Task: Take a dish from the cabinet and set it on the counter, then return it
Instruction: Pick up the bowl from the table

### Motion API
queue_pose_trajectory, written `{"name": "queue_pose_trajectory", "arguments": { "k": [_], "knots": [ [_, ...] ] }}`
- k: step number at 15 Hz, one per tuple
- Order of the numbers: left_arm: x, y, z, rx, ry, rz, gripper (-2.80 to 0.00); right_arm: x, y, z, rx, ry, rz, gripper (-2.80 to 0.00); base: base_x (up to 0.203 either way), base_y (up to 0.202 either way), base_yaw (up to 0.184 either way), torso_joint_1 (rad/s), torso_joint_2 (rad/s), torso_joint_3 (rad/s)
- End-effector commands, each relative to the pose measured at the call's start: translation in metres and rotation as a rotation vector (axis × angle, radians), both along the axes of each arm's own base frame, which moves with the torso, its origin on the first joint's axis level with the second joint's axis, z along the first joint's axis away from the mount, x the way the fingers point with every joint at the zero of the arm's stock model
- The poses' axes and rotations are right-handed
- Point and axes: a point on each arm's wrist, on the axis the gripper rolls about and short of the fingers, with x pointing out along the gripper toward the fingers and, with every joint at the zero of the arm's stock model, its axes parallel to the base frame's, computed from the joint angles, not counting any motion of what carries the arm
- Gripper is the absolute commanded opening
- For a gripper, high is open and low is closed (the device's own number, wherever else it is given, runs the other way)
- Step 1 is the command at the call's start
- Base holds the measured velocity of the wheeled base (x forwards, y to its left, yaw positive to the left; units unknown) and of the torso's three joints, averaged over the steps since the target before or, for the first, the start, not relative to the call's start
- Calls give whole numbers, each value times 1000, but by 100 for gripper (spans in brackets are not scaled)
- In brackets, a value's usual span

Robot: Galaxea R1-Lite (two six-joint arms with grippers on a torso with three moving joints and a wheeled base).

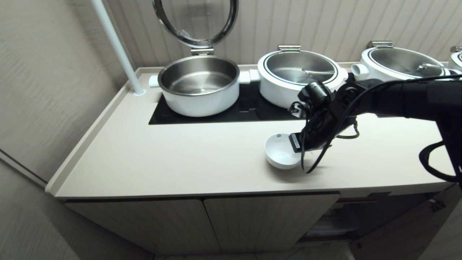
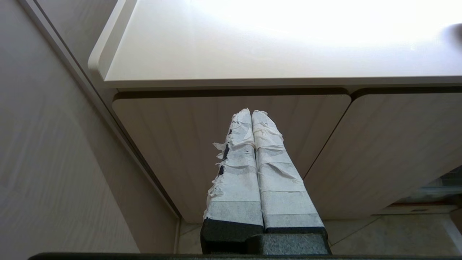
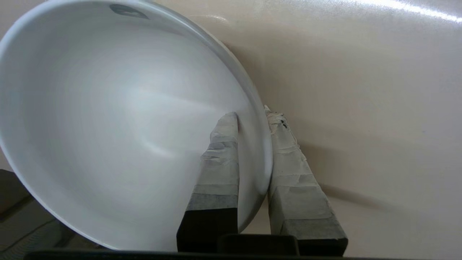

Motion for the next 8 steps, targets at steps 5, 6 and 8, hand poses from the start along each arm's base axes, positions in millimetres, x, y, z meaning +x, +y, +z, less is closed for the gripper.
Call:
{"name": "queue_pose_trajectory", "arguments": {
  "k": [5,6,8],
  "knots": [
    [0,0,0,0,-1,0,-280,-7,-2,14,76,0,-97,-280,0,0,0,0,0,0],
    [0,0,0,0,-1,0,-280,-7,-2,15,87,1,-110,-280,0,0,0,0,0,0],
    [0,0,0,0,-1,0,-280,-11,-3,21,116,-1,-145,-280,0,0,0,0,0,0]
  ]
}}
